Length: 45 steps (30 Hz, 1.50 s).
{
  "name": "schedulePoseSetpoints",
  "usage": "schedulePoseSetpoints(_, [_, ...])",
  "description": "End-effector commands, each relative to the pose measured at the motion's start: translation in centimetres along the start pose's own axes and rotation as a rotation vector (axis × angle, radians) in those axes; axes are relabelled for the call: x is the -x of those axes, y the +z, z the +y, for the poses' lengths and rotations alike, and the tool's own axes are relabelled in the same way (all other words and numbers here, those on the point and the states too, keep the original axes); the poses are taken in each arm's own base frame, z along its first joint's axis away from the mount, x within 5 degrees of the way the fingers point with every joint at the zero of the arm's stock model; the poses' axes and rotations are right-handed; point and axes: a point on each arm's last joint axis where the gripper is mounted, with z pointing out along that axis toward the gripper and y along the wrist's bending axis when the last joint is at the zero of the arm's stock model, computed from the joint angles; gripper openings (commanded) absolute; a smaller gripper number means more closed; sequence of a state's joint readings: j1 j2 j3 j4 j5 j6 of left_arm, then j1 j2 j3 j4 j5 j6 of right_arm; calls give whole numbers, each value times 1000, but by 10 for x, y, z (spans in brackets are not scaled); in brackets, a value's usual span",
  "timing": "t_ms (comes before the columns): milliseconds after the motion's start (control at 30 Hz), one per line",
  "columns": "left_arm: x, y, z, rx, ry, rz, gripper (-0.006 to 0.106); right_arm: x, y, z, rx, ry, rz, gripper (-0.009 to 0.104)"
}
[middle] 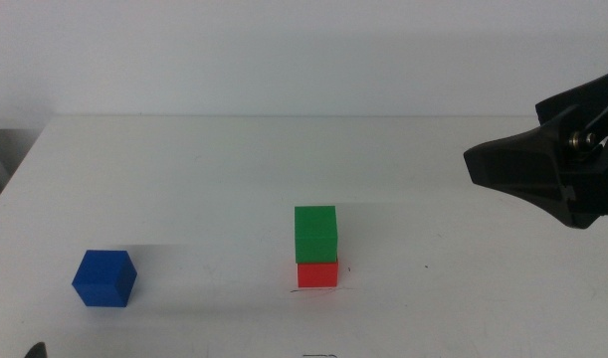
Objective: Stack red cubes first, then green, then blue cubes in a specific spot.
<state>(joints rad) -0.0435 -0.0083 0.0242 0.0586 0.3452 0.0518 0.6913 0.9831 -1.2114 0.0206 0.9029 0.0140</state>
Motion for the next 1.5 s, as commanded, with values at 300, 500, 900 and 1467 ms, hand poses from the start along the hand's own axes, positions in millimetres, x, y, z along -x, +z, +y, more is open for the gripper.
schedulePoseSetpoints(300, [127,13,15,-3,-6,227,93,11,-11,-2,-14,-17,-99,83])
schedulePoseSetpoints(500, [181,21,22,-9,-40,549,93,11,-11,-2,-14,-17,-99,83])
schedulePoseSetpoints(900, [204,75,23,-28,-22,696,93,11,-11,-2,-14,-17,-99,83])
schedulePoseSetpoints(1467, [192,178,14,-106,-12,889,93,11,-11,-2,-14,-17,-100,83])
